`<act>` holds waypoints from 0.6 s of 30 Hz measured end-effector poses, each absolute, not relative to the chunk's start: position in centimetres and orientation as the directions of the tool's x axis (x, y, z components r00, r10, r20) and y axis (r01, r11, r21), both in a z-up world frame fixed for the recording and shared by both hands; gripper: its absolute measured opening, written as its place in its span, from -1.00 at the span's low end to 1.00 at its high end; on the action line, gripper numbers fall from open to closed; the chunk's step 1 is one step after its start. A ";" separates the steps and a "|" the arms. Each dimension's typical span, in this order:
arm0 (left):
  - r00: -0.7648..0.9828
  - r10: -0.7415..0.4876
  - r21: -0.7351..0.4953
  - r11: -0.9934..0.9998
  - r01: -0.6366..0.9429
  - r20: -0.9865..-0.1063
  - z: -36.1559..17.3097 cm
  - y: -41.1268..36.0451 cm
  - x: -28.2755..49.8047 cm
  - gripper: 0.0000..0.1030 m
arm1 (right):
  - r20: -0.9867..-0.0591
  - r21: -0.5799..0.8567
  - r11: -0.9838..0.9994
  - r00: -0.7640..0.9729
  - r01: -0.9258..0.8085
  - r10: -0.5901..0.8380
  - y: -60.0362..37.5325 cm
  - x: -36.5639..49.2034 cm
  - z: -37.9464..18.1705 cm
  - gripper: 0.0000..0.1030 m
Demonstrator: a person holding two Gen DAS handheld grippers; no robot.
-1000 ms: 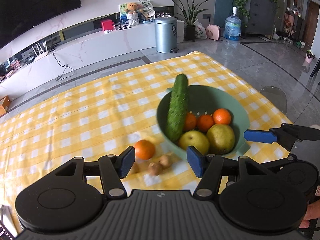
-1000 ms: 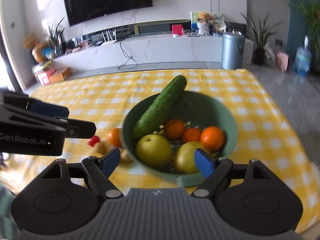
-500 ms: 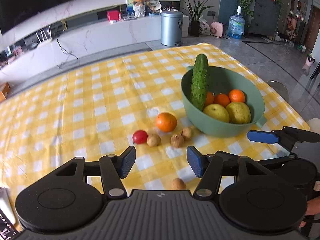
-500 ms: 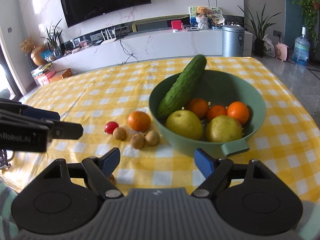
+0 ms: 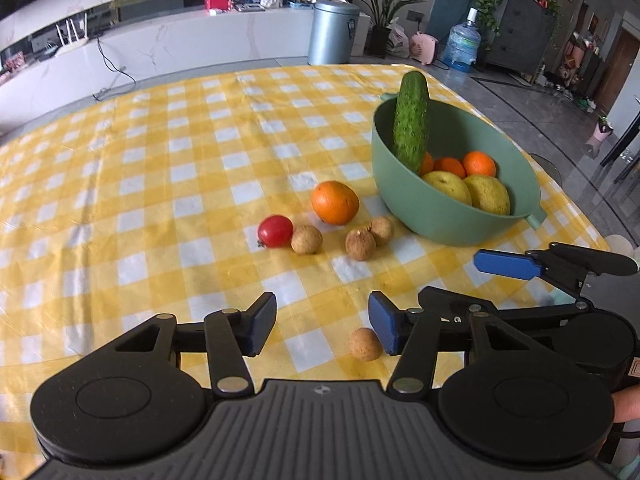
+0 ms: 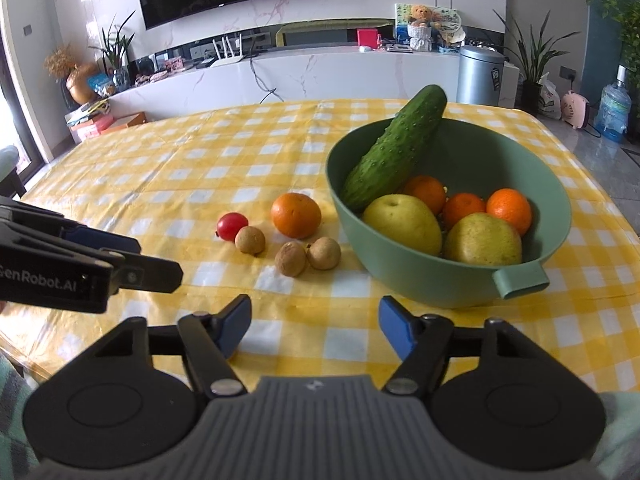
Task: Organize fruits
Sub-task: 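Withdraw both open tools from the colander toward the brown nuts, then grasp a brown nut with the left tool while the right tool grasps another nut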
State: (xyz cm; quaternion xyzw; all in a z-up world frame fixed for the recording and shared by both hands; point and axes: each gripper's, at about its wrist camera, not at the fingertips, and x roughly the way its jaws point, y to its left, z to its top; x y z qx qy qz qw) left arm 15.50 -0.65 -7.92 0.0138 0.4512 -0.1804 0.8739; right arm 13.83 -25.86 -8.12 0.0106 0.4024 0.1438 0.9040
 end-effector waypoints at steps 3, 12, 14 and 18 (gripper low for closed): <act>0.508 -0.313 -0.151 0.930 0.334 -0.803 -8.7 -0.6 15.7 0.09 | -0.737 0.115 0.956 0.622 -0.269 0.264 -25.4 14.0 -8.5 -0.01; 0.428 -0.399 -0.229 0.890 0.394 -0.811 -10.5 -0.7 15.8 -0.02 | -0.752 0.138 0.958 0.603 -0.252 0.267 -25.3 14.5 -9.3 -0.40; 0.414 -0.410 -0.230 0.879 0.419 -0.813 -10.8 -1.2 15.6 -0.03 | -0.749 0.168 0.960 0.604 -0.225 0.273 -25.8 14.7 -9.3 -0.40; 0.384 -0.415 -0.225 0.864 0.450 -0.825 -11.5 -2.2 15.4 -0.08 | -0.753 0.174 0.960 0.598 -0.220 0.273 -25.8 14.9 -9.5 -0.40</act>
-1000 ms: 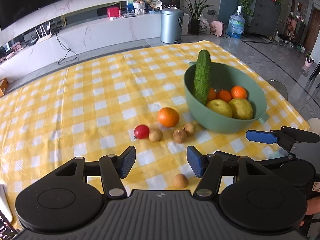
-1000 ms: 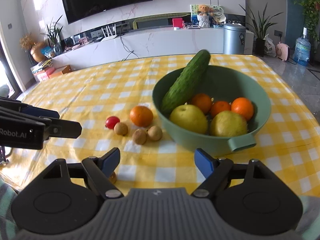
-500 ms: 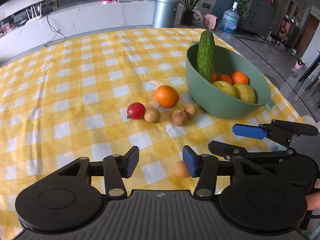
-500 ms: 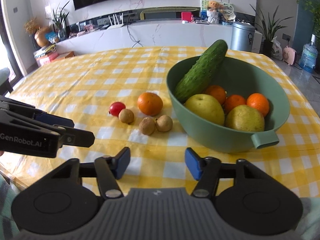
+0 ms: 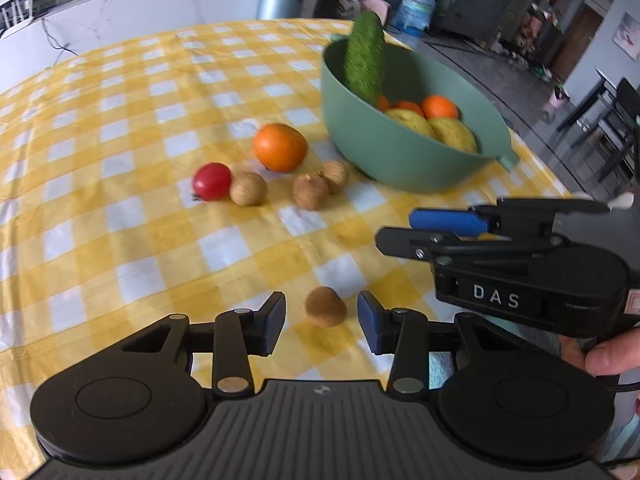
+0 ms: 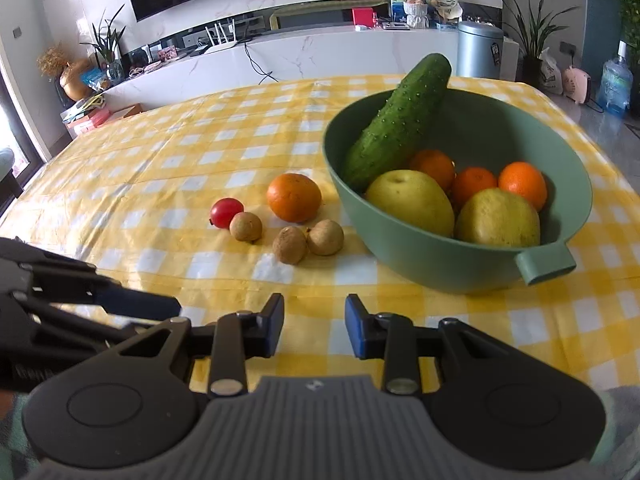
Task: Organize fruits
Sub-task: 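Grasp a brown nut with the left tool while the right tool grasps another nut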
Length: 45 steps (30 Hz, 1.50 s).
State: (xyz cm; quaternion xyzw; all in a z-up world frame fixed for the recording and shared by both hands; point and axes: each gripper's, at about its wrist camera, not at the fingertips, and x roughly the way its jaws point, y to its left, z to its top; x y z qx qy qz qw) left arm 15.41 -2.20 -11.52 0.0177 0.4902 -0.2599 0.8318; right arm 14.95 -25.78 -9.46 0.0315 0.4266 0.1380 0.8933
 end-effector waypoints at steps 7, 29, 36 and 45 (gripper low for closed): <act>0.373 -0.395 -0.207 0.867 0.453 -0.840 -12.6 -2.9 15.5 -0.29 | -0.755 0.166 0.962 0.600 -0.216 0.265 -25.8 15.1 -9.6 -0.38; 0.580 -0.254 -0.140 0.962 0.235 -0.774 -11.3 0.2 17.0 -0.46 | -0.701 0.160 0.954 0.651 -0.255 0.291 -23.4 17.5 -9.7 -0.38; 0.597 -0.224 -0.151 0.974 0.172 -0.770 -11.4 1.3 17.3 -0.46 | -0.732 0.177 0.956 0.617 -0.235 0.288 -22.4 19.2 -10.7 -0.41; 0.591 -0.240 -0.169 0.970 0.174 -0.770 -11.6 1.2 17.5 -0.46 | -0.751 0.209 0.959 0.597 -0.191 0.283 -22.2 20.4 -11.8 -0.53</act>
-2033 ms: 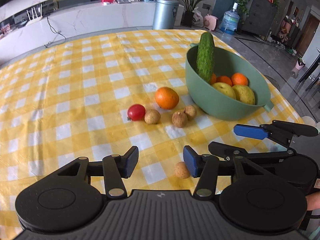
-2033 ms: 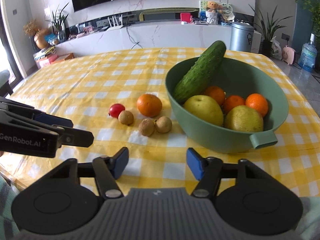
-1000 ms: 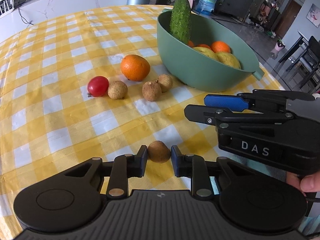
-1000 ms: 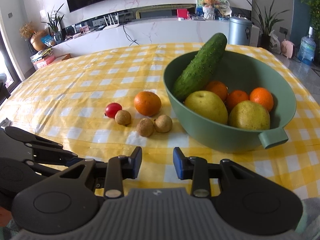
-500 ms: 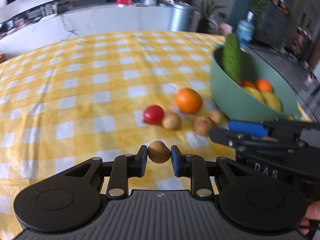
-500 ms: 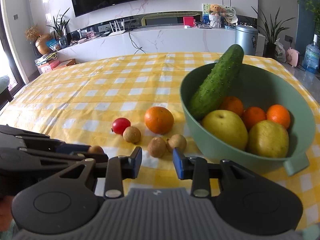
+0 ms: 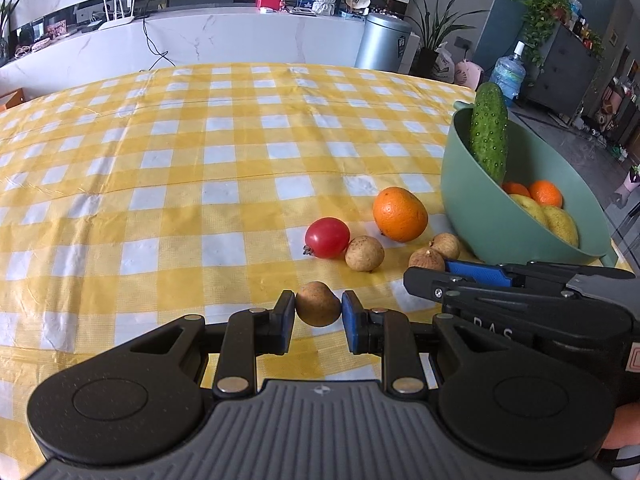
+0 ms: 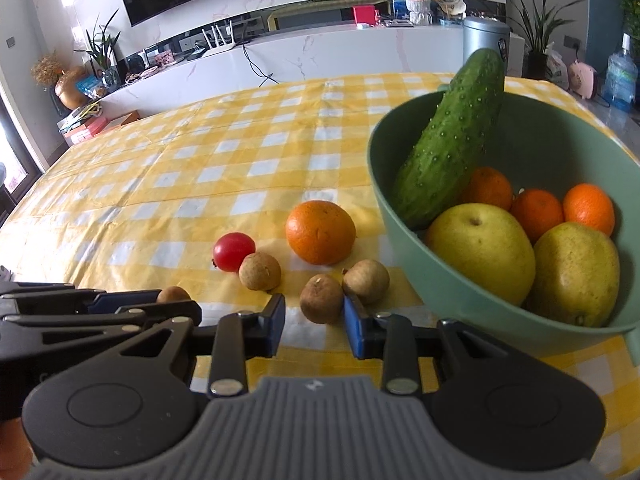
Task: Organize fruits
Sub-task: 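Grasp a brown nut with the left tool while the right tool grasps another nut, then carry both nuts over the colander and open both tools to release them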
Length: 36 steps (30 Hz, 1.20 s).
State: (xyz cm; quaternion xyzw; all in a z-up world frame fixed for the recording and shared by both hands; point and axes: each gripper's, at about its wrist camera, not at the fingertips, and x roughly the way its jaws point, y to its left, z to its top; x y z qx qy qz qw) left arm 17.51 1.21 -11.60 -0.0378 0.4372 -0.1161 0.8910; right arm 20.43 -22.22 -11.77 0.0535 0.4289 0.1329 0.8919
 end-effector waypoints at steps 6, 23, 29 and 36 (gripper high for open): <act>0.586 -0.237 -0.158 0.970 0.182 -0.775 -11.8 1.0 17.5 -0.46 | -0.754 0.213 0.959 0.593 -0.188 0.284 -22.2 20.5 -11.9 -0.61; 0.602 -0.243 -0.173 0.970 0.173 -0.760 -10.5 1.2 16.2 -0.46 | -0.693 0.195 0.941 0.640 -0.276 0.332 -22.6 17.4 -9.5 -0.62; 0.634 -0.245 -0.169 0.969 0.178 -0.734 -8.6 0.7 15.0 -0.46 | -0.651 0.143 0.937 0.683 -0.319 0.331 -23.1 14.7 -7.5 -0.63; 0.660 -0.269 -0.173 0.963 0.209 -0.701 -6.1 -1.3 13.8 -0.46 | -0.604 0.127 0.942 0.729 -0.310 0.322 -25.5 12.2 -4.8 -0.63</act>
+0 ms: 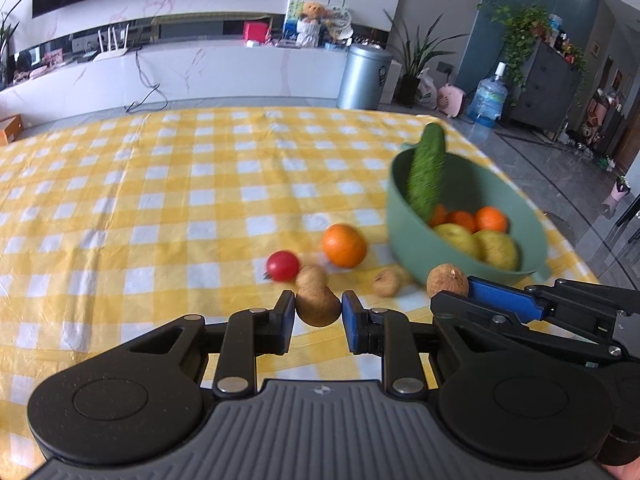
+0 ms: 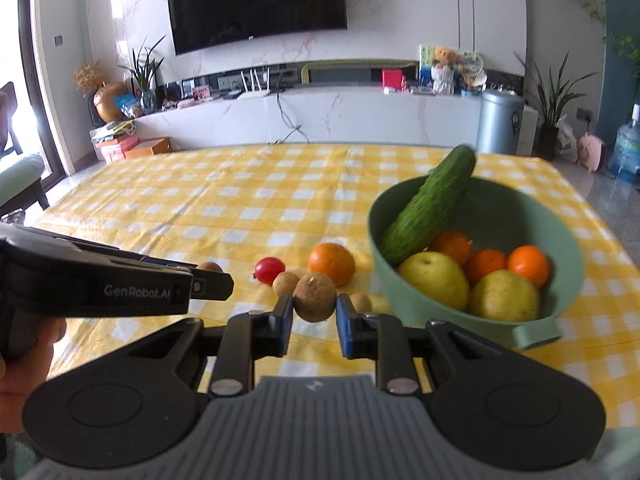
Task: Organize fruits
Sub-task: 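Carry both nuts over the colander and open both tools to release them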
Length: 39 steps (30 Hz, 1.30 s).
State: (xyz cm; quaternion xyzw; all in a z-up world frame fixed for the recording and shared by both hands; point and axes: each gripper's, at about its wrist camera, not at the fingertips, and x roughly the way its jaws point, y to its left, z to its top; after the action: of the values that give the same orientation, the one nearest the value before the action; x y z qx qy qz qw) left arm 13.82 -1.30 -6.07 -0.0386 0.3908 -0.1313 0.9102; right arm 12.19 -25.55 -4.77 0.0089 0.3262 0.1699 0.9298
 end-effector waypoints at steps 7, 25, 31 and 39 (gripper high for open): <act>0.662 -0.330 -0.195 0.942 0.272 -0.673 -3.9 -4.1 13.4 -0.46 | -0.556 0.090 0.958 0.784 -0.273 0.276 -28.9 11.1 -2.1 -0.63; 0.592 -0.441 -0.219 0.885 0.411 -0.675 -3.1 -13.7 18.1 -0.46 | -0.637 0.079 0.993 0.761 -0.089 0.119 -36.9 15.5 -3.7 -0.63; 0.551 -0.437 -0.225 0.884 0.411 -0.710 -4.8 -14.4 19.6 -0.46 | -0.688 0.124 0.990 0.713 -0.064 0.132 -37.1 17.1 -5.1 -0.63; 0.496 -0.438 -0.258 0.884 0.390 -0.750 -6.5 -14.4 21.1 -0.46 | -0.707 0.102 0.991 0.696 -0.081 0.129 -36.3 18.0 -5.6 -0.63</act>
State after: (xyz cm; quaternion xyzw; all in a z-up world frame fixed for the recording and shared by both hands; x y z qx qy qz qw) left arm 21.06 -14.37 -6.45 -0.0272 0.4410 -0.2394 0.8646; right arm 17.97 -36.35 -5.58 0.0315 0.3859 0.0571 0.9202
